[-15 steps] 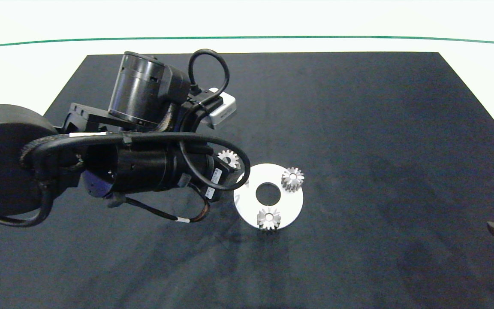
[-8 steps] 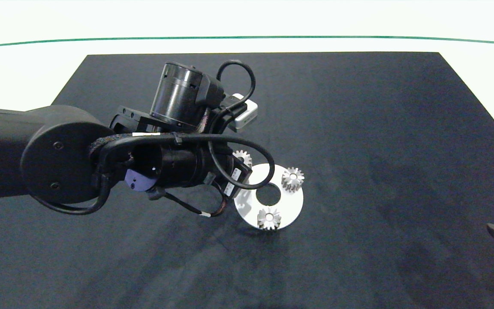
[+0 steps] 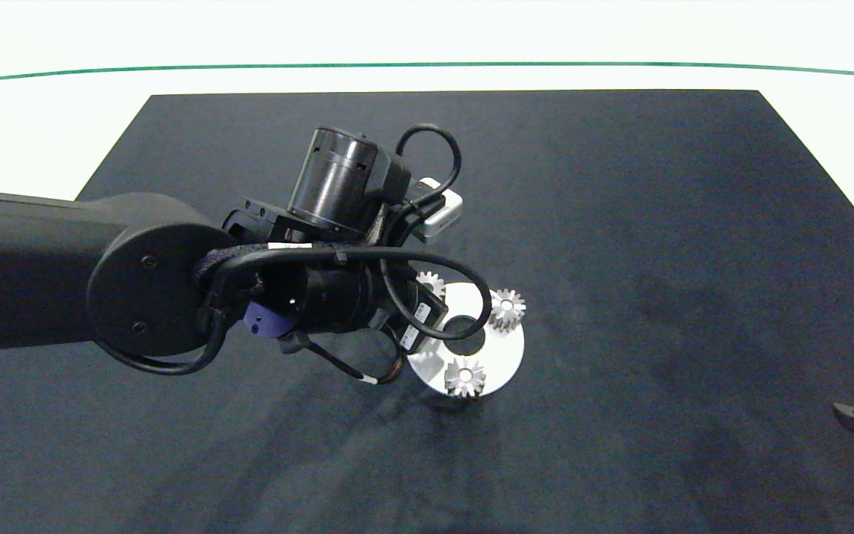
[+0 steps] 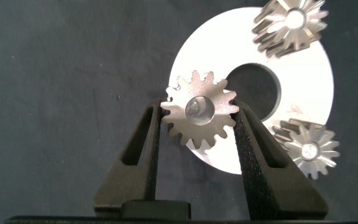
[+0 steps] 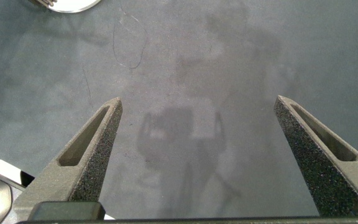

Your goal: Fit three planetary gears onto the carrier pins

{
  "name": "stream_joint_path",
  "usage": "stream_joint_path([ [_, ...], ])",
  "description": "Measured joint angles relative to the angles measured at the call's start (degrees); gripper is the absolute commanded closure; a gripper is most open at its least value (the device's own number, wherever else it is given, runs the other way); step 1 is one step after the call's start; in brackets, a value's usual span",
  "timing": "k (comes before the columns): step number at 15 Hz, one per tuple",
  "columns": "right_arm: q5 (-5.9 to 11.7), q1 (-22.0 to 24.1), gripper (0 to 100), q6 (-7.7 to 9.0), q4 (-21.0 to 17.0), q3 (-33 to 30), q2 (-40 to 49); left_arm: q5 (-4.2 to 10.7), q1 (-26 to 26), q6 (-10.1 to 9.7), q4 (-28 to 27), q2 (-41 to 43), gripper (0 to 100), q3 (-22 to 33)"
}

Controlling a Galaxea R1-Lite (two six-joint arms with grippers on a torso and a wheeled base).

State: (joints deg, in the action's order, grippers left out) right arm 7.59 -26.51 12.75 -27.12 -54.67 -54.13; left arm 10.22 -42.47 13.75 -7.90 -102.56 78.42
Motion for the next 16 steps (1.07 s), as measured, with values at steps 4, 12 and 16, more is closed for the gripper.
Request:
stream_joint_path([
  [4,0.01,0.0,0,-0.02,0.0,0.0,0.0,0.00,-0.1,-0.02,0.1,-0.2,100,-0.1],
  [12,0.00,0.0,0,0.00,0.0,0.0,-0.1,0.00,0.0,-0.02,0.2,-0.8,100,-0.3],
  [16,0.01,0.0,0,-0.02,0.0,0.0,-0.2,0.00,0.0,0.02,0.4,-0.9,100,-0.6],
])
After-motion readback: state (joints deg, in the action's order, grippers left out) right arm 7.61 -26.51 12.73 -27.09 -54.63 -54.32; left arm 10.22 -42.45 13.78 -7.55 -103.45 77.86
